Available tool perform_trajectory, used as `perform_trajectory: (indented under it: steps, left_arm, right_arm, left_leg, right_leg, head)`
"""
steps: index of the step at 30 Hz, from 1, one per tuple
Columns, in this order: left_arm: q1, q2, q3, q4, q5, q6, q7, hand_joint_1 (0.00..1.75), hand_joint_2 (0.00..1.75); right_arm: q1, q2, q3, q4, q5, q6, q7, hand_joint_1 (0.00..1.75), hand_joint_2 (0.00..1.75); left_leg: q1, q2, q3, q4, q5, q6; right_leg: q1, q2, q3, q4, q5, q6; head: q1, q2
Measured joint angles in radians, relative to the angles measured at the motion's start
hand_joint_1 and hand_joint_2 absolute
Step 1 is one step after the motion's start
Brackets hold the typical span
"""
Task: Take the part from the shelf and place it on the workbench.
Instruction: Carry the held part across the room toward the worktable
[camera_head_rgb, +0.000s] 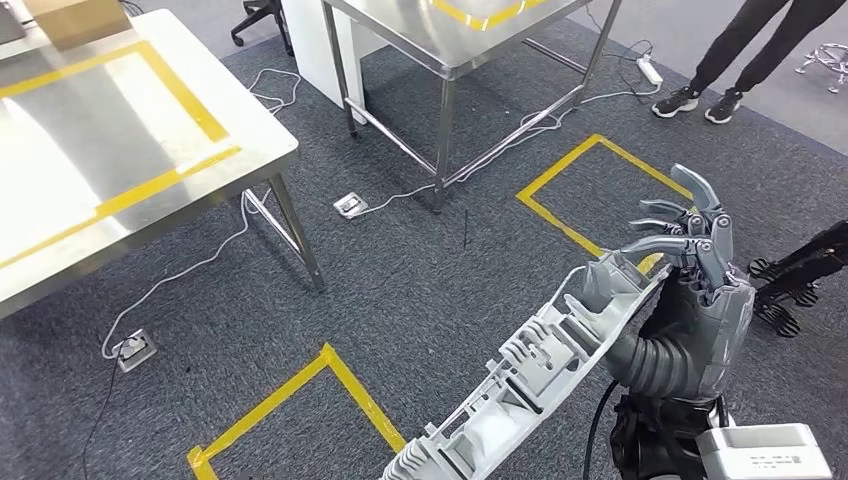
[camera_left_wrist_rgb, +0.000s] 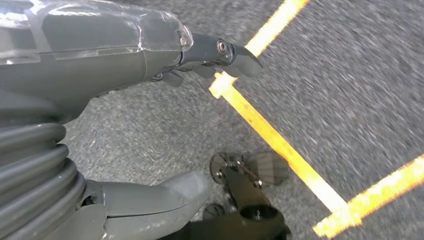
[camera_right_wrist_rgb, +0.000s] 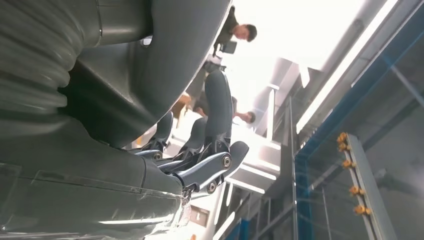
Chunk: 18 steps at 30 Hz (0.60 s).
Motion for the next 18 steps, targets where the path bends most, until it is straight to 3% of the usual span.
perform_trajectory:
  steps: [1,3,4,5,6,7,9,11,14,16,18]
  left_arm:
    - [-0.001,-0.001,0.000,0.000,-0.003,-0.001,-0.001,0.00,1.75]
    - [-0.001,-0.005,0.000,0.000,-0.009,-0.004,0.011,0.00,1.75]
    - [-0.002,-0.007,-0.001,0.000,-0.012,-0.005,0.022,0.00,1.75]
    - [-0.001,-0.008,-0.001,0.000,-0.013,-0.005,0.031,0.00,1.75]
    - [-0.001,-0.009,-0.001,0.000,-0.012,-0.004,0.044,0.00,1.75]
    - [-0.001,-0.009,-0.001,0.000,-0.009,-0.001,0.061,0.00,1.75]
    - [-0.001,-0.009,-0.001,0.001,0.001,0.003,0.091,0.00,1.75]
    - [-0.001,-0.010,-0.001,0.001,0.006,-0.001,0.094,0.00,1.75]
    - [0.001,-0.016,-0.001,0.001,0.009,-0.008,0.078,0.00,1.75]
    - [0.002,-0.021,-0.001,0.001,0.014,-0.007,0.081,0.00,1.75]
    - [0.000,-0.024,-0.001,0.001,0.012,-0.011,0.086,0.00,1.75]
  right_arm:
    - [-0.003,0.001,0.001,-0.004,0.009,0.000,0.011,1.75,1.75]
    - [-0.003,0.002,0.002,-0.009,0.020,-0.002,0.024,1.75,1.75]
    - [-0.002,0.003,0.002,-0.010,0.025,-0.003,0.029,1.75,1.75]
    - [-0.002,0.003,0.002,-0.011,0.029,-0.004,0.029,1.75,1.75]
    - [-0.002,0.003,0.002,-0.012,0.033,-0.004,0.030,1.75,1.75]
    - [-0.004,0.003,0.002,-0.013,0.035,-0.004,0.032,1.75,1.75]
    - [-0.011,0.003,0.002,-0.016,0.036,-0.003,0.037,1.75,1.75]
    - [-0.020,0.004,0.002,-0.018,0.030,-0.002,0.040,1.75,1.75]
    - [-0.029,0.006,0.005,-0.013,-0.020,0.001,0.025,1.75,1.75]
    - [-0.033,0.014,0.008,0.002,-0.068,0.003,-0.008,1.75,1.75]
    - [-0.038,0.031,0.016,0.025,-0.105,0.005,-0.050,1.75,1.75]
  left_leg:
    - [-0.003,-0.011,0.003,-0.004,-0.002,0.016]
    - [-0.005,-0.043,0.007,-0.007,0.000,0.039]
    - [-0.007,-0.060,0.009,-0.009,0.001,0.048]
    - [-0.010,-0.071,0.010,-0.009,0.001,0.051]
    - [-0.013,-0.082,0.011,-0.009,0.001,0.052]
    - [-0.016,-0.093,0.013,-0.009,0.000,0.053]
    - [-0.021,-0.112,0.017,-0.009,0.000,0.054]
    - [-0.024,-0.127,0.014,-0.007,0.001,0.051]
    - [-0.022,-0.138,0.006,-0.007,0.003,0.040]
    - [-0.023,-0.107,-0.005,0.016,-0.017,0.030]
    - [-0.019,-0.072,-0.049,0.109,-0.073,0.018]
  right_leg:
    - [-0.001,0.007,-0.004,0.018,-0.017,0.008]
    - [-0.006,0.039,-0.050,0.133,-0.083,0.018]
    - [-0.006,0.059,-0.087,0.214,-0.122,0.020]
    - [-0.005,0.067,-0.119,0.277,-0.141,0.017]
    - [-0.003,0.070,-0.135,0.299,-0.135,0.013]
    - [-0.001,0.073,-0.133,0.281,-0.109,0.006]
    - [0.007,0.090,-0.089,0.158,-0.029,-0.014]
    - [0.011,0.112,-0.046,0.047,0.017,-0.029]
    - [0.012,0.111,-0.031,0.011,0.021,-0.030]
    - [0.007,0.098,-0.026,-0.003,0.029,-0.033]
    - [0.005,0.083,-0.022,-0.012,0.034,-0.037]
  head:
    - [0.004,0.000]
    - [0.023,0.000]
    - [0.033,0.000]
    - [0.041,0.000]
    - [0.047,0.000]
    - [0.052,0.000]
    - [0.060,0.000]
    - [0.060,0.000]
    - [0.058,0.000]
    - [0.054,0.000]
    - [0.040,0.000]
